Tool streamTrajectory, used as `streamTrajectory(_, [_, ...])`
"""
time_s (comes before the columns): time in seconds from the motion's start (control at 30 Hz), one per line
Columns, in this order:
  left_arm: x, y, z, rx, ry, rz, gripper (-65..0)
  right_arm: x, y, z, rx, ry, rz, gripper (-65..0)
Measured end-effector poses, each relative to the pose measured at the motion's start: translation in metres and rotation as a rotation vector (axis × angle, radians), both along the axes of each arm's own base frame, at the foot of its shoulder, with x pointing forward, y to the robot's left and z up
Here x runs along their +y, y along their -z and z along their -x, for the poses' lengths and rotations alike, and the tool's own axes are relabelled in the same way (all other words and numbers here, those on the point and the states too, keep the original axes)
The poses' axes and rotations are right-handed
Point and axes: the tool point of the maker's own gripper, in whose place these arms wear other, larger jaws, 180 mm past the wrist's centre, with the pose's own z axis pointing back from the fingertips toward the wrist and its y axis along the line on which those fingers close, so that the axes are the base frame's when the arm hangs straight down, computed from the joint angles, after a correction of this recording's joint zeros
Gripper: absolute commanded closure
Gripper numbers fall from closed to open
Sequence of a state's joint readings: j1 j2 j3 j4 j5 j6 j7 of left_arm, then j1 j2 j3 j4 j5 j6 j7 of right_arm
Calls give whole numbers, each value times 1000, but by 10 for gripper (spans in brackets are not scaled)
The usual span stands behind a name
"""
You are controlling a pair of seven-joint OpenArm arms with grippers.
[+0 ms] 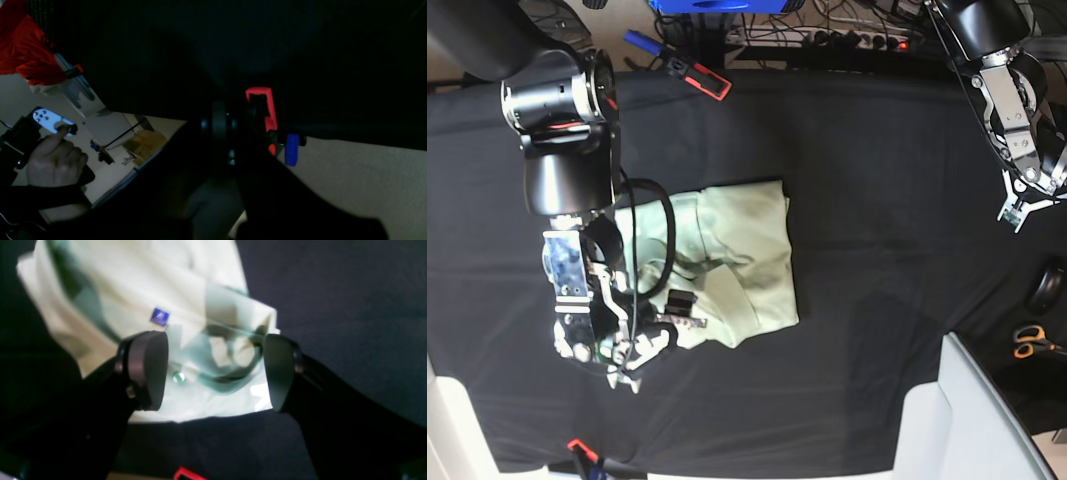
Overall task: Fold the T-shirt properly
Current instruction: 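Tuck the shirt edge under the bundle with the right gripper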
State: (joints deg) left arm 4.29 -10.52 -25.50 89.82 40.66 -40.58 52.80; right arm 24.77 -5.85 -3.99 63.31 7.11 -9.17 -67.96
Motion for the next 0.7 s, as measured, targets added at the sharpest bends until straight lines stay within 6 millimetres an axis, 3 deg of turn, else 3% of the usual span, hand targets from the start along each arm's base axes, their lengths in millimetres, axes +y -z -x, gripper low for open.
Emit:
streamTrajectory(0.33, [2,-1,0,0,0,-5,0,-15,17,17,45,60,24,-409])
streamTrajectory(0.7, [2,0,2,5,0,-5,0,-16,31,28,43,65,29,-319])
